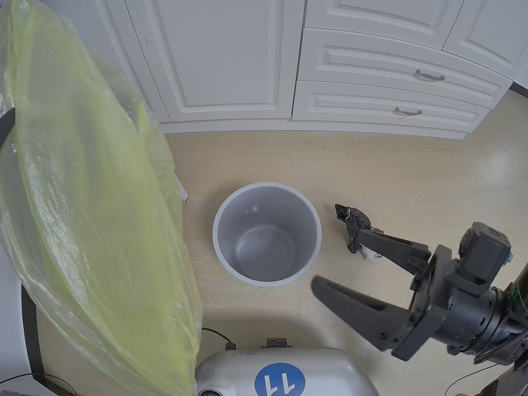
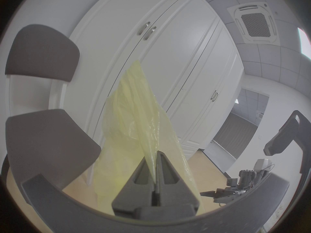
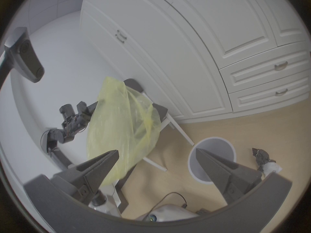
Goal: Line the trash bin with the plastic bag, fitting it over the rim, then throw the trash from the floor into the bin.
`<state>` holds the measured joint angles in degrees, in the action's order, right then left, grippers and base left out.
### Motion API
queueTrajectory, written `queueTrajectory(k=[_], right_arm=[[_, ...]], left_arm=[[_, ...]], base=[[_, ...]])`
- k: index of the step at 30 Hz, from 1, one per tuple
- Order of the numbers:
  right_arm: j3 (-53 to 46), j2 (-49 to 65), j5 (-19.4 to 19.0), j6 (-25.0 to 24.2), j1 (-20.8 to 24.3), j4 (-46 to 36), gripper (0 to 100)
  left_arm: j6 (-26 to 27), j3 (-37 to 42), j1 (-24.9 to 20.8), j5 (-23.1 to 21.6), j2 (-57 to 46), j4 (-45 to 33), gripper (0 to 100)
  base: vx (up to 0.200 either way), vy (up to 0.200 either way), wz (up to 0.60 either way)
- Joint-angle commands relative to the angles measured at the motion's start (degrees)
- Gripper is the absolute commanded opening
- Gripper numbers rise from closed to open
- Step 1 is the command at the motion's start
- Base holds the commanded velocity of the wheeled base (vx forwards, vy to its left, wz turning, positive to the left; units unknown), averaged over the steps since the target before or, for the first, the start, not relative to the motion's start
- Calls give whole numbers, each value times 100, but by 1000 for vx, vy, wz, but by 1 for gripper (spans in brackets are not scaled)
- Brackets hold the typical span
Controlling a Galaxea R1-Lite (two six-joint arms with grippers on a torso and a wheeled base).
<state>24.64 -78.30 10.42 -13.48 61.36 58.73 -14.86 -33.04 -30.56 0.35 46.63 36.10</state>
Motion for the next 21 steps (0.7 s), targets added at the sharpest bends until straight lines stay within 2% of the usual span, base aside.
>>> queueTrajectory(k=[1, 2, 4, 6, 11, 13, 16, 21], right_arm=[[85, -1372, 839, -181, 518, 1070, 100], [129, -1627, 1006, -172, 544, 1509, 100], [155, -1768, 1058, -155, 553, 1738, 100], [155, -1785, 1067, -146, 553, 1755, 100], [902, -1952, 1023, 241, 694, 1404, 100], [946, -1961, 1006, 241, 738, 1351, 100], [938, -2137, 1076, 232, 1045, 1421, 100], [1026, -2409, 1225, 135, 1133, 1439, 100]], left_arm=[[-342, -45, -266, 0, 575, 73, 0], [-377, -45, -345, 0, 698, 91, 0], [-395, -45, -389, 9, 795, 99, 0], [-395, -45, -389, 9, 813, 99, 0], [-588, -27, -398, 61, 1287, 293, 0], [-588, -19, -398, 61, 1375, 293, 0], [-702, -10, -468, 79, 1656, 301, 0], [-825, -27, -609, 246, 1771, 398, 0]], base=[[0, 0, 0], [0, 0, 0], [0, 0, 0], [0, 0, 0], [0, 0, 0], [0, 0, 0], [0, 0, 0], [0, 0, 0]])
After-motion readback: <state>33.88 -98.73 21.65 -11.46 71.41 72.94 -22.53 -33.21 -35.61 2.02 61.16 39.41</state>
